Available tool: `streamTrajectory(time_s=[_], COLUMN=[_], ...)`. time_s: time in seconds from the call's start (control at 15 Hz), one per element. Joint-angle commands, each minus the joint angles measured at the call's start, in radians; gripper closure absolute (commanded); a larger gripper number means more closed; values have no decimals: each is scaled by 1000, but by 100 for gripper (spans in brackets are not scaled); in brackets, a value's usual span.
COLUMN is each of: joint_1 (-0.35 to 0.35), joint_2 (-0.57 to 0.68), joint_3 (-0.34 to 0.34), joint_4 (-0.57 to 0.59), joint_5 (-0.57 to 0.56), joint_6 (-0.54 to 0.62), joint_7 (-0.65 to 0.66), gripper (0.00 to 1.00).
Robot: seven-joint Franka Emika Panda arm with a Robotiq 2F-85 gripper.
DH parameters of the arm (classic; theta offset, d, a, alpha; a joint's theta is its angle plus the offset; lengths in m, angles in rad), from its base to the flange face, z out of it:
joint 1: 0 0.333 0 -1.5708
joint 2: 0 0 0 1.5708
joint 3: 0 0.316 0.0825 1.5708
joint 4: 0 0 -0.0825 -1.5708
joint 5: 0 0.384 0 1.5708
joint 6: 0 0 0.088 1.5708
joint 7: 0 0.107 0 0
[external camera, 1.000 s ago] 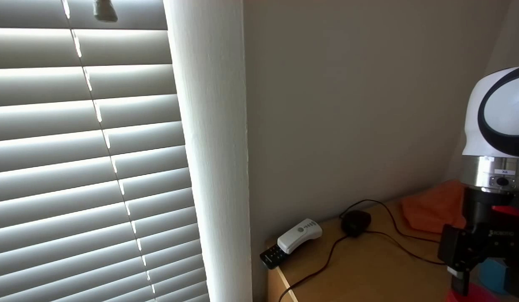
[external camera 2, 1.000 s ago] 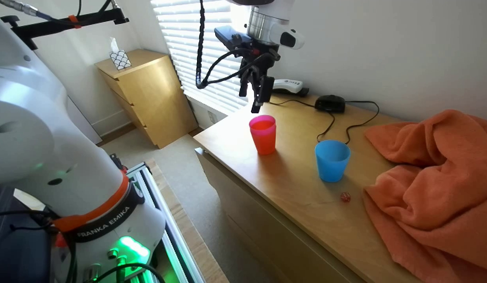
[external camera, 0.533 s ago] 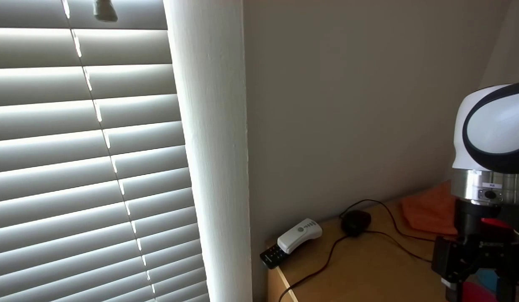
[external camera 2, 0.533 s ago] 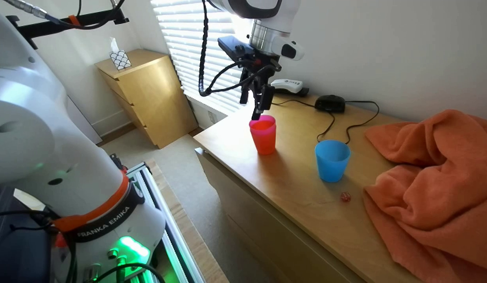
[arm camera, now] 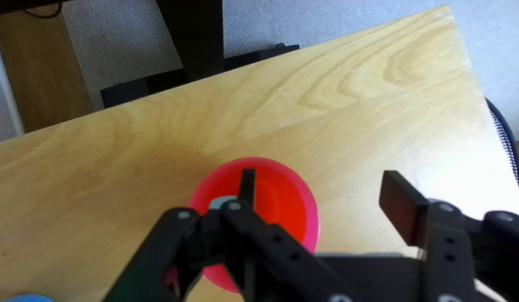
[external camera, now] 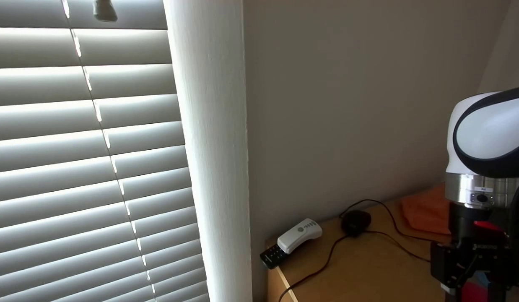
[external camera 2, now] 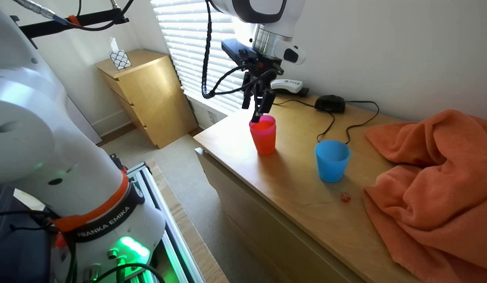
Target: Remove the pink cup from the orange cup and put it on the table
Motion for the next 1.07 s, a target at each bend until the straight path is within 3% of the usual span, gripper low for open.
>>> streamTrajectory(time_s=[0.0, 0.07, 0.2, 0.53, 0.87, 1.0], joint_1=[1, 1, 2, 1, 0, -1], joint_2=[21, 24, 33, 48, 53, 54], joint_3=[-2, -2, -1, 0, -2, -3], joint_4=[5, 5, 9, 19, 26, 26], joint_5=[3, 4, 7, 7, 2, 0], joint_6=[21, 23, 24, 24, 21, 21], joint_7=[-13, -14, -18, -21, -19, -18], gripper=[5, 4, 15, 62, 98, 100])
